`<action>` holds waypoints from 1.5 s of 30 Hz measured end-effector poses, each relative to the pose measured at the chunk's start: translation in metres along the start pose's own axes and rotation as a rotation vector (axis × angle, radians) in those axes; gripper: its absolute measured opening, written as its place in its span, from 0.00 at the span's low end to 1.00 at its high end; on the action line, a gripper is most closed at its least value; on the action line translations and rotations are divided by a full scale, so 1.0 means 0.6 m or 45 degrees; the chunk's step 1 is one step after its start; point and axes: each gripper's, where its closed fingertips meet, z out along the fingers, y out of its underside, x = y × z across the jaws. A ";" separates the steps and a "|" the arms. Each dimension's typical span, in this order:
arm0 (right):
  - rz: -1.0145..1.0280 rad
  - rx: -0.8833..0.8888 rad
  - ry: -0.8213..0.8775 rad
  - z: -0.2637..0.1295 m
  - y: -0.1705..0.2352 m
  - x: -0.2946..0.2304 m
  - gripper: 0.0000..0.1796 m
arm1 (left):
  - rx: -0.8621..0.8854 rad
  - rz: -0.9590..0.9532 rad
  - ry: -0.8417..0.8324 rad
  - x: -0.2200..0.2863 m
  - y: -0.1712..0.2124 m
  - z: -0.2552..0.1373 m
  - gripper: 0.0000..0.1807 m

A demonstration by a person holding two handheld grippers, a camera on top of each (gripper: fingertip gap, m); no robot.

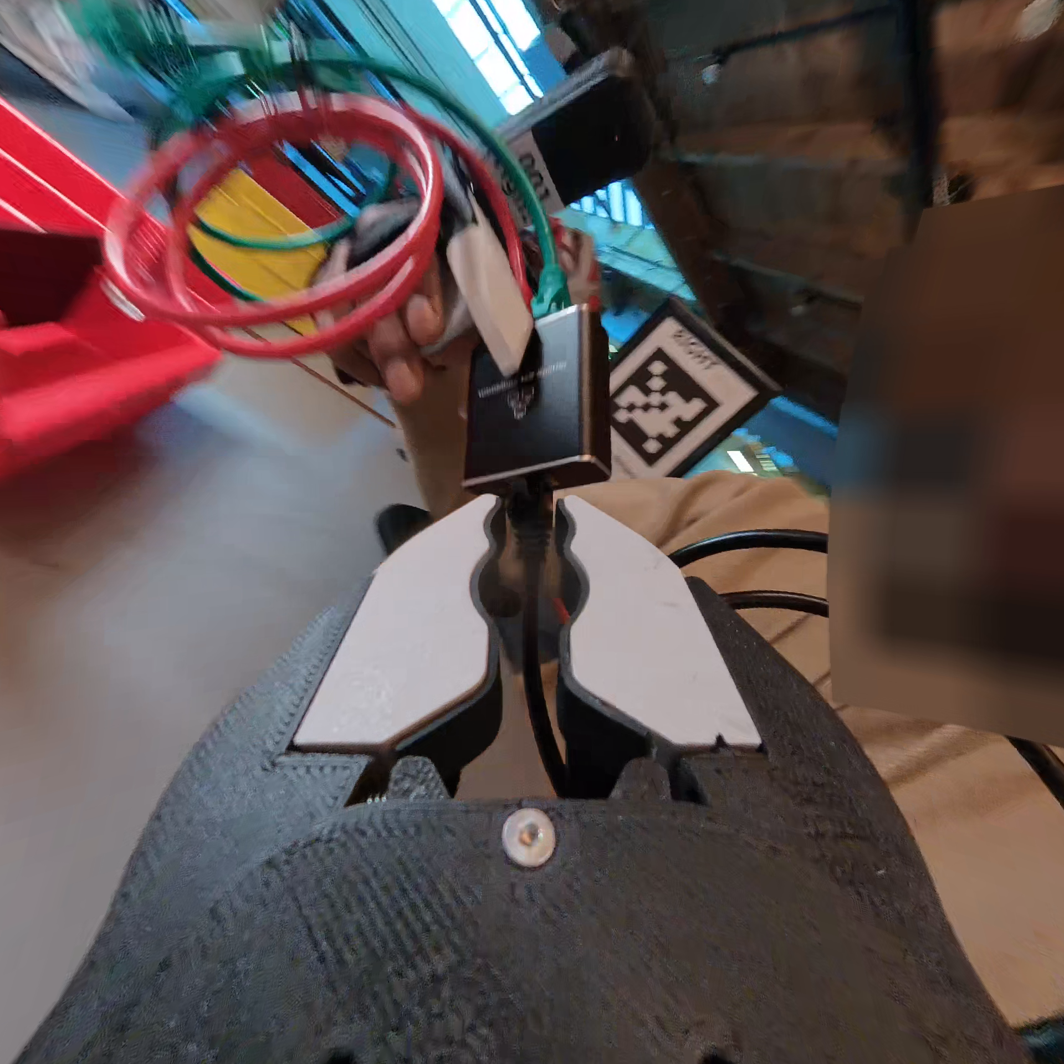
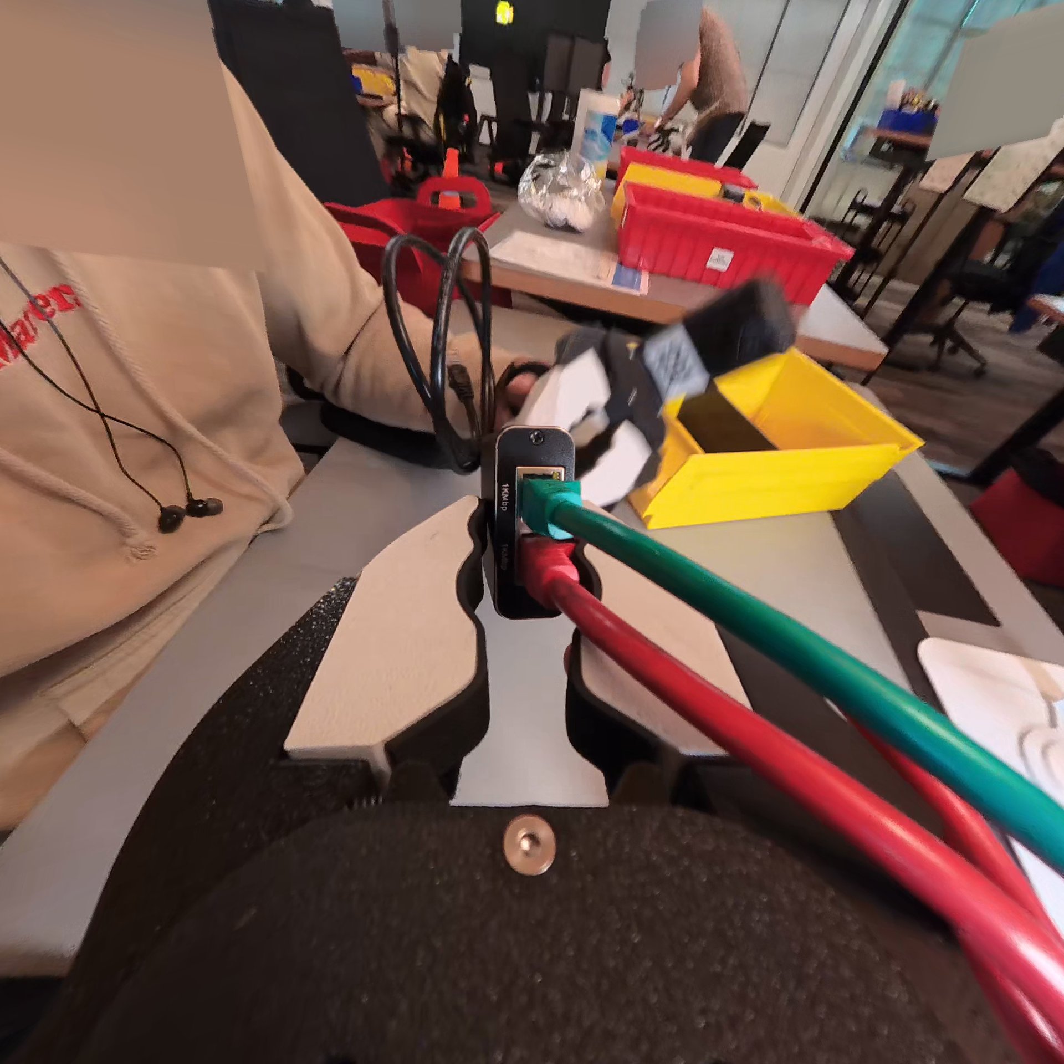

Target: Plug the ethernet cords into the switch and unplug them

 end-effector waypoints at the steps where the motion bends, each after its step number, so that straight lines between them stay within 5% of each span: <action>1: 0.011 -0.011 0.000 -0.001 0.004 0.002 0.15 | 0.020 0.088 -0.085 -0.004 -0.014 -0.014 0.10; 6: 0.094 -0.113 -0.028 0.007 0.037 0.006 0.15 | -0.005 0.462 -0.416 -0.002 -0.045 -0.053 0.15; 12: 0.233 -0.048 -0.111 0.037 0.055 0.010 0.15 | -0.283 0.629 -0.569 -0.013 0.009 0.000 0.20; 15: 0.310 -0.049 -0.122 0.042 0.064 0.015 0.15 | -0.319 0.638 -0.681 -0.035 0.018 0.005 0.15; 19: 0.515 -0.098 0.029 0.049 0.078 0.052 0.20 | -0.271 0.577 -0.782 -0.059 0.006 -0.014 0.14; 24: 0.713 -0.093 0.184 0.049 0.086 0.088 0.31 | 0.046 0.238 -0.630 -0.069 -0.041 -0.062 0.13; 31: 0.559 -0.581 0.102 0.062 0.139 0.023 0.31 | 0.336 -0.054 -0.469 -0.080 -0.075 -0.113 0.13; 36: 0.281 -0.153 -0.454 0.091 -0.003 -0.115 0.31 | 0.447 -0.070 -0.476 -0.076 -0.095 -0.130 0.13; 39: 0.257 0.252 -0.577 0.090 -0.090 -0.135 0.27 | 0.489 -0.074 -0.504 -0.077 -0.099 -0.133 0.13; 42: 0.181 0.389 -0.290 0.083 -0.130 -0.087 0.27 | 0.542 -0.109 -0.487 -0.073 -0.104 -0.135 0.13; 45: -0.130 0.183 0.294 0.065 -0.105 -0.001 0.28 | 0.600 -0.152 -0.448 -0.067 -0.111 -0.137 0.13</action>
